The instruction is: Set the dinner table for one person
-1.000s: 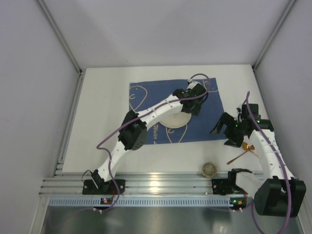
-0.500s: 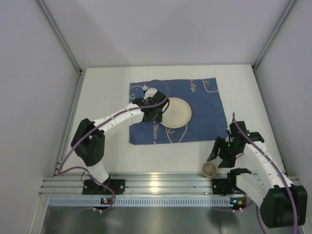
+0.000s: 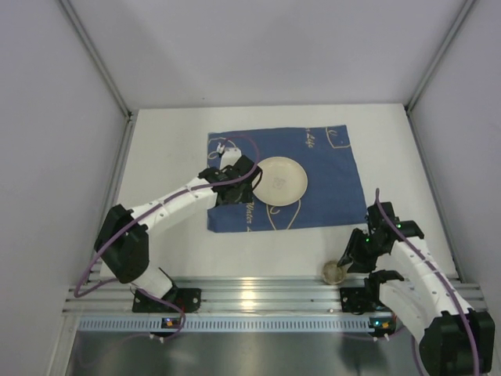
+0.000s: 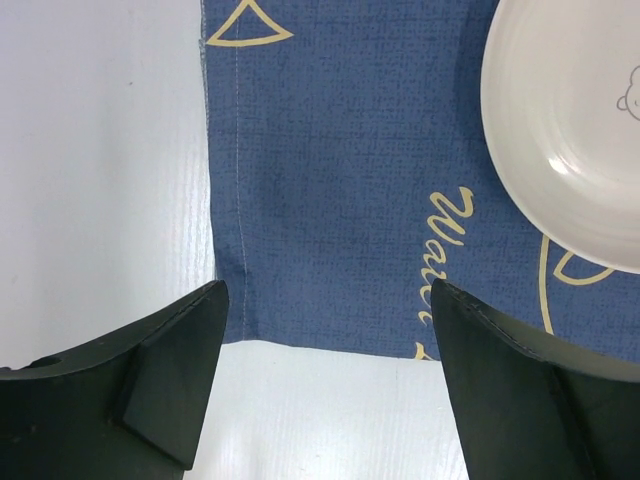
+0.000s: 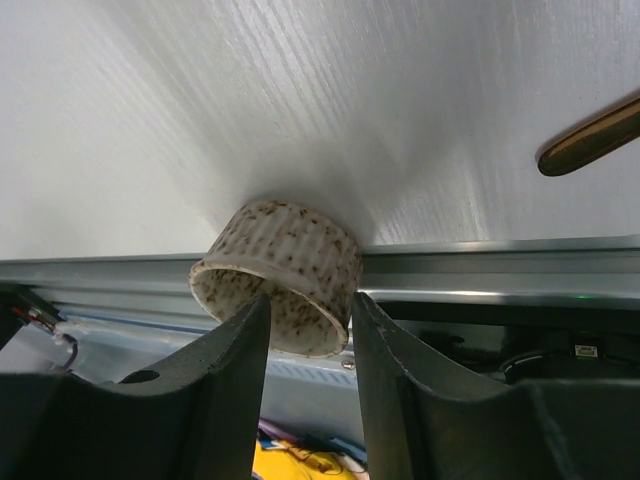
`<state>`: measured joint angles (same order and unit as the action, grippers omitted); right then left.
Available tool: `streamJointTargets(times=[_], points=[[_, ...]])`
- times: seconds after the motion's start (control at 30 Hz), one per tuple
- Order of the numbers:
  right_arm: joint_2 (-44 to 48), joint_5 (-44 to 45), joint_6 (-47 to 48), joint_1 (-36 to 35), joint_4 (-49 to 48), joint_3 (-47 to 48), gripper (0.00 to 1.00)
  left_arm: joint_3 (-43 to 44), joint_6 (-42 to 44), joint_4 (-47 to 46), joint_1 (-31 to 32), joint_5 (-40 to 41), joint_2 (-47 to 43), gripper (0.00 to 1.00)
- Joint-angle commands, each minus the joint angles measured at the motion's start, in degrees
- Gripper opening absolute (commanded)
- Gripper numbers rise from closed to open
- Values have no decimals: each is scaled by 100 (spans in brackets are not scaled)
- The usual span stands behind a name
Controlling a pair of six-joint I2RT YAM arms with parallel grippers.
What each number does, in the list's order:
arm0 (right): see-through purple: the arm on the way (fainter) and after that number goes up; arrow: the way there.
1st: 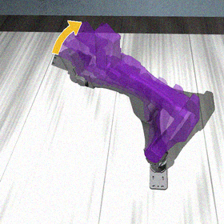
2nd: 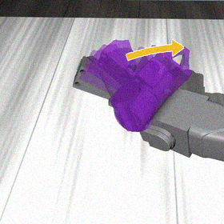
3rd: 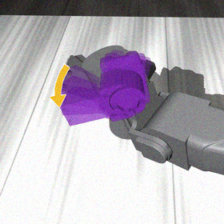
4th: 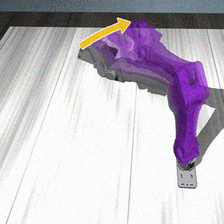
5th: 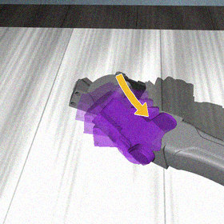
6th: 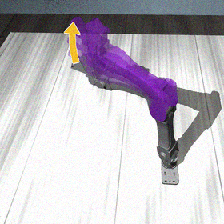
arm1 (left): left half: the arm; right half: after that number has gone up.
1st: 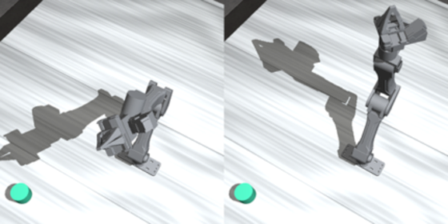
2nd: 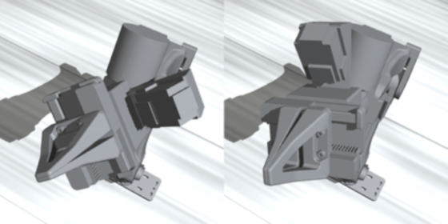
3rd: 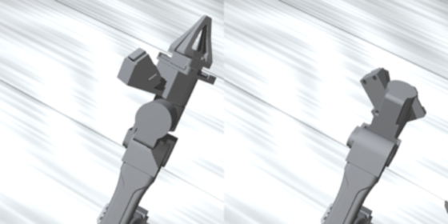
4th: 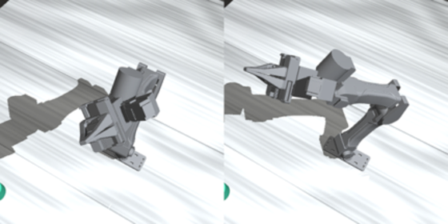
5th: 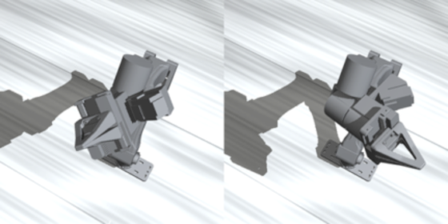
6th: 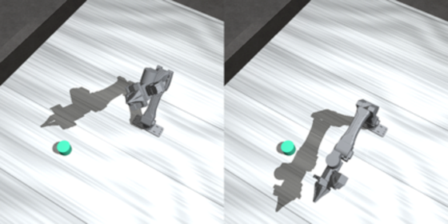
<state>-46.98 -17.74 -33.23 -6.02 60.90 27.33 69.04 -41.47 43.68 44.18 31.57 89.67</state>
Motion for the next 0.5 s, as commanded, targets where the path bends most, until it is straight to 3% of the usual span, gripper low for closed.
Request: streamJointTargets(times=[0.0,0.1,0.17,0.23,0.33,0.47], points=[[-4,112,-113,-197,-140,53,39,-48,-80,-149,-6,183,-204,87],[-162,156,-201,-355,-254,27,36,-22,-63,-158,-6,183,-196,86],[-346,218,-271,-530,-429,-17,26,-4,-54,-193,-24,156,-169,86],[-582,253,-298,-654,-570,-9,23,22,-45,-211,-24,130,-99,86],[-855,411,-403,-918,-781,97,2,40,-45,-272,-24,42,-11,86],[-1190,630,-236,-1024,-791,596,0,5,-28,-334,-76,-107,51,83]])
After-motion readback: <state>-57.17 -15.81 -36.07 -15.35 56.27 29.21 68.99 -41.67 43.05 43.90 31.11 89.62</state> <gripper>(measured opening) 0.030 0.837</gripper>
